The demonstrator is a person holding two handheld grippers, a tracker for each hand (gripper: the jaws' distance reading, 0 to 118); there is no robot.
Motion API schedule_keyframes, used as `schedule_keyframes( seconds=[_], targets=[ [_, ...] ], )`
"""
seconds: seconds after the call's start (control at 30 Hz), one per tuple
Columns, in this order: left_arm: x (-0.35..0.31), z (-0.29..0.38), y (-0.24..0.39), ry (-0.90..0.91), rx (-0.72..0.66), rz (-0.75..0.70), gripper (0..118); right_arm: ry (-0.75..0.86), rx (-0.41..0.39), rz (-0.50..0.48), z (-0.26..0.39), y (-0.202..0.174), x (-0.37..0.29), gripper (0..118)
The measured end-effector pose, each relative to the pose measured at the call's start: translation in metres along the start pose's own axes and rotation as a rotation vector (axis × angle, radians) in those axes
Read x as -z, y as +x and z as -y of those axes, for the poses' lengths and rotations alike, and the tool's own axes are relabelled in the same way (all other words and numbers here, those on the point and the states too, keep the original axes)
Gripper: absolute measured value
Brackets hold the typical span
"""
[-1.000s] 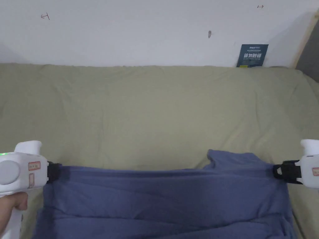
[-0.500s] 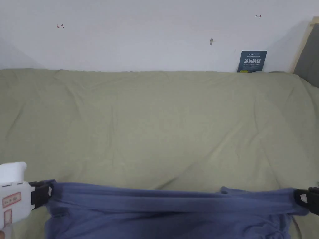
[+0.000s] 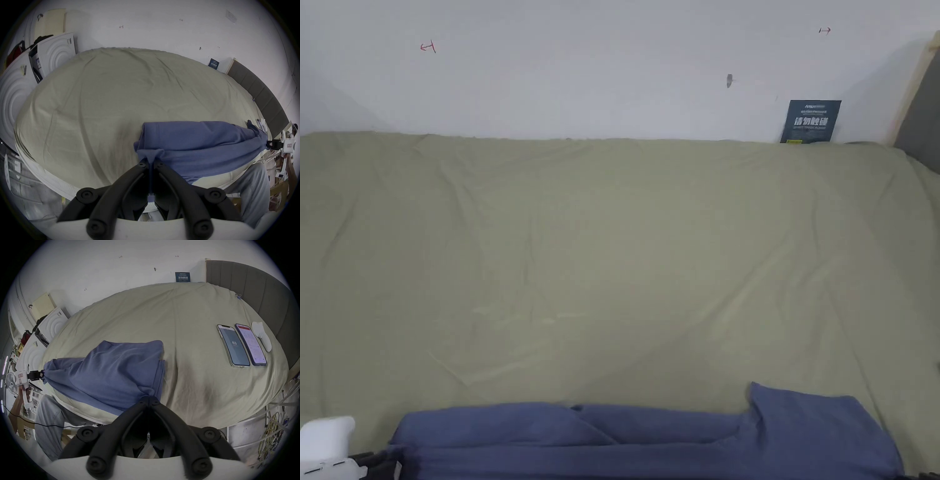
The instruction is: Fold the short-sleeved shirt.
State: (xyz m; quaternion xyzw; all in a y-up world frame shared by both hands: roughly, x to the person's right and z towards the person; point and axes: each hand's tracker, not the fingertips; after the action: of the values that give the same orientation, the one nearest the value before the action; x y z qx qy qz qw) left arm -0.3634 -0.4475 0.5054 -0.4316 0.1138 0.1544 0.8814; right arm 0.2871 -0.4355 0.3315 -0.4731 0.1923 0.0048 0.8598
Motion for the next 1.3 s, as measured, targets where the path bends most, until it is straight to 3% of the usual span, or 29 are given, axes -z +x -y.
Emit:
schedule_keyframes(
  seconds=[0.03, 0.07, 0.1, 0.13, 0.17, 0.3, 0.37, 0.4, 0.43, 0.47, 0.5, 0.53, 0.57, 0.6, 0.87, 1.0, 1.03, 1.07, 1.1, 1.3],
  targets=[
    [-0.002, -0.001, 0.0, 0.003, -0.005, 0.006, 35, 0.0, -0.005, 0.005, -0.001, -0.002, -0.001, 10],
    [-0.003, -0.002, 0.0, 0.003, -0.002, -0.01, 78, 0.006, -0.01, 0.019, -0.003, -0.005, -0.002, 33],
    [-0.003, -0.005, 0.0, -0.023, 0.016, -0.077, 112, 0.014, -0.017, 0.062, -0.006, -0.009, -0.007, 71],
    [-0.003, -0.006, -0.002, -0.041, 0.031, -0.103, 118, -0.002, -0.032, 0.118, -0.009, -0.012, -0.009, 113],
    [-0.009, -0.006, -0.002, -0.014, 0.025, -0.09, 117, -0.001, -0.031, 0.122, -0.01, -0.014, -0.011, 118],
    [-0.017, -0.014, -0.006, 0.013, -0.041, -0.074, 116, 0.073, -0.008, 0.129, -0.02, -0.026, -0.034, 118],
    [-0.033, -0.02, -0.004, 0.032, -0.061, -0.06, 108, 0.087, -0.015, 0.139, -0.02, -0.023, -0.036, 118],
    [-0.037, -0.022, -0.003, 0.039, -0.065, -0.05, 92, 0.105, -0.025, 0.132, -0.022, -0.027, -0.039, 115],
    [-0.04, -0.024, -0.003, 0.053, -0.077, -0.046, 92, 0.109, -0.027, 0.132, -0.024, -0.032, -0.041, 115],
    [-0.05, -0.029, 0.0, 0.088, -0.094, -0.018, 84, 0.121, -0.025, 0.128, -0.025, -0.038, -0.043, 113],
    [-0.052, -0.031, -0.001, 0.078, -0.086, -0.025, 59, 0.16, -0.031, 0.114, -0.028, -0.049, -0.046, 103],
    [-0.049, -0.033, 0.001, 0.081, -0.095, -0.035, 0, 0.172, -0.047, 0.12, -0.03, -0.054, -0.046, 58],
    [-0.05, -0.032, -0.001, 0.121, -0.111, -0.073, 0, 0.187, -0.078, 0.159, -0.031, -0.061, -0.043, 18],
    [-0.047, -0.035, -0.006, 0.084, -0.126, -0.012, 0, 0.211, -0.104, 0.184, -0.031, -0.068, -0.042, 1],
    [-0.034, -0.039, -0.042, 0.002, -0.303, 0.155, 0, 0.241, -0.116, 0.099, -0.043, -0.101, -0.053, 1],
    [-0.021, -0.038, -0.054, -0.045, -0.372, 0.323, 0, 0.275, -0.128, 0.062, -0.047, -0.118, -0.063, 1],
    [-0.018, -0.039, -0.057, -0.057, -0.38, 0.353, 27, 0.28, -0.126, 0.055, -0.048, -0.122, -0.065, 1],
    [-0.013, -0.04, -0.06, -0.075, -0.391, 0.363, 75, 0.286, -0.125, 0.045, -0.048, -0.126, -0.068, 1],
    [-0.006, -0.041, -0.062, -0.098, -0.388, 0.383, 109, 0.294, -0.124, 0.034, -0.049, -0.129, -0.07, 1],
    [0.036, -0.039, -0.069, -0.197, -0.418, 0.449, 109, 0.308, -0.112, -0.014, -0.051, -0.148, -0.075, 1]
  ],
)
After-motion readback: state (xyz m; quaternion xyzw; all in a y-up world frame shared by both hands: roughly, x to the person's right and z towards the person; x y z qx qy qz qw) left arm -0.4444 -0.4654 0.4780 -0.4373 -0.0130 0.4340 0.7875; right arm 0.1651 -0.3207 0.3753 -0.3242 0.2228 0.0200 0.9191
